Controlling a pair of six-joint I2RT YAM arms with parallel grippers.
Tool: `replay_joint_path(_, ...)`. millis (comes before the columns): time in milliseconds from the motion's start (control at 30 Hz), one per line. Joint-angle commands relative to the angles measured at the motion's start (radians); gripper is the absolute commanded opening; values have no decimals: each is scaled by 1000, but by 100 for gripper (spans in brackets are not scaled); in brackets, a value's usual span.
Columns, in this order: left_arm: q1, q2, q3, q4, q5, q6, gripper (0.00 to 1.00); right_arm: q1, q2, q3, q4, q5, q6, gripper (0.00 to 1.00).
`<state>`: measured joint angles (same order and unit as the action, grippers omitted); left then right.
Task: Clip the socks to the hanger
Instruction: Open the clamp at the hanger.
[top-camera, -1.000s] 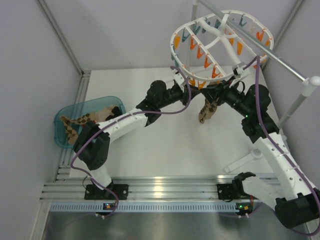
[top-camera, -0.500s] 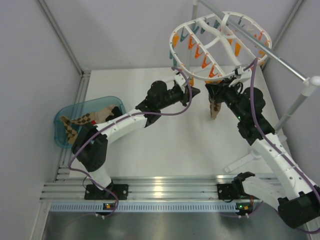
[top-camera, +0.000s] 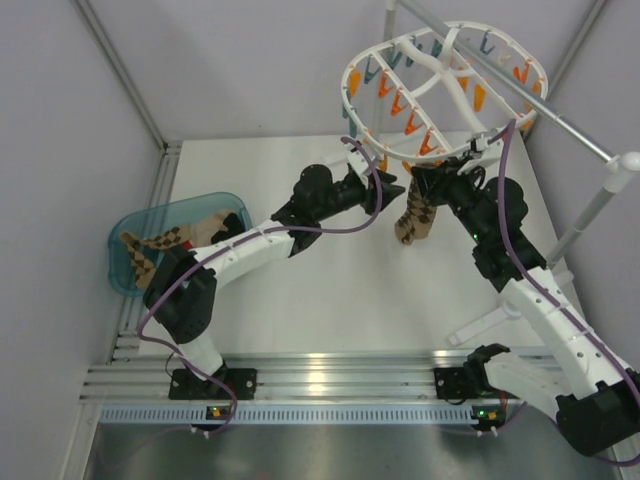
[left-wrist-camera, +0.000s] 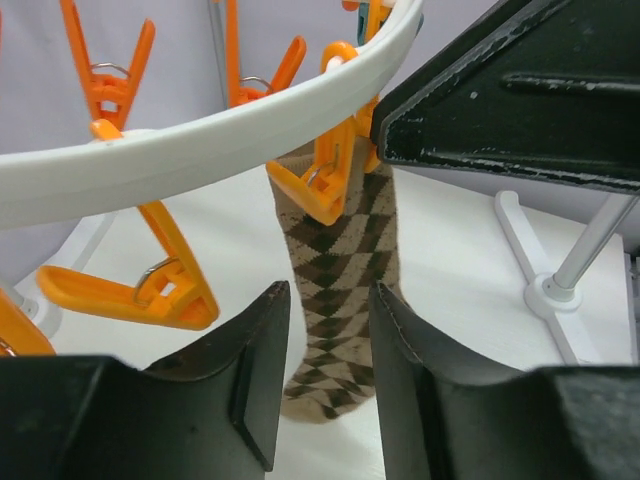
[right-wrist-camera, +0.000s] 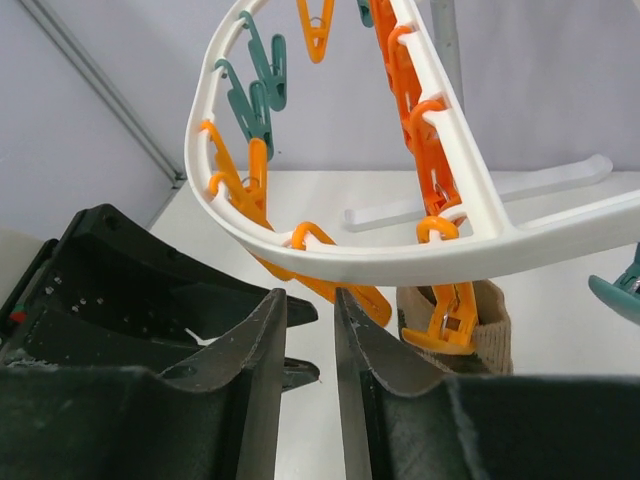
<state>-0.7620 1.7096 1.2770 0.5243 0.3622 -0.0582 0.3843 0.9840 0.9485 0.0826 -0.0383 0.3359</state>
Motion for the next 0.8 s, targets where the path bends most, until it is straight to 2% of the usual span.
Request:
replay_joint_path(0, -5, -25, -28, 159, 40, -41, 43, 18, -24, -7, 43, 17, -11, 26)
replay_joint_path(167, -7, 18, -8, 221, 41, -86, 54, 18, -24, -2, 46, 15, -31, 27)
replay_joint_path(367, -6, 77, 13, 342, 38, -156, 55, 16, -39, 1, 31, 9, -43, 27)
replay_joint_path(767, -7, 174, 81, 411, -48, -292, 58, 7, -56, 9, 16, -23, -43, 28)
